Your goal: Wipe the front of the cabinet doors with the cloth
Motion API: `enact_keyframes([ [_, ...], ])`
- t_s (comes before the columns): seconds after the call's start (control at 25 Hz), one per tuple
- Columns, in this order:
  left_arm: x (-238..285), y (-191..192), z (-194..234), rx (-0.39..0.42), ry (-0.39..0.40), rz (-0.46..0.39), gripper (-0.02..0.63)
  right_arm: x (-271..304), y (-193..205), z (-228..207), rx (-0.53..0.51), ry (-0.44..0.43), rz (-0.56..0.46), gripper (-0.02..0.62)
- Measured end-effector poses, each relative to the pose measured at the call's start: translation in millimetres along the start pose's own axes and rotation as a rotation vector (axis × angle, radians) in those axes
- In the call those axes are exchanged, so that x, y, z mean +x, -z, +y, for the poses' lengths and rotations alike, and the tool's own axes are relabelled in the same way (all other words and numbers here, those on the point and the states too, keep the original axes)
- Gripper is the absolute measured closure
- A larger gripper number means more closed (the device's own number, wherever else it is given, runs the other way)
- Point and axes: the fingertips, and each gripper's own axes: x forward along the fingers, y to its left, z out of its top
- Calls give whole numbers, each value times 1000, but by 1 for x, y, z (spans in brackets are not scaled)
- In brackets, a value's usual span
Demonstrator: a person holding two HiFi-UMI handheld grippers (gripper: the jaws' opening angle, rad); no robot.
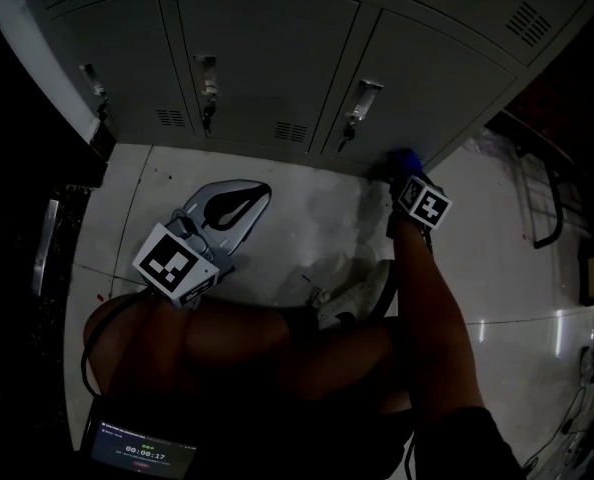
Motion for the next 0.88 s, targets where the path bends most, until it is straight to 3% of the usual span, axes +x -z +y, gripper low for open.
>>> enact_keyframes([
  [0.24, 1, 0, -1, 0, 1, 2, 600, -3, -4, -34, 13, 89, -6, 514],
  [0.56, 0, 1, 0, 0, 2, 4, 601, -9, -3, -59, 49, 138, 8, 514],
  [0.88, 0, 4, 9, 2, -19, 10, 600, -23, -14, -16, -12, 61, 20, 514],
])
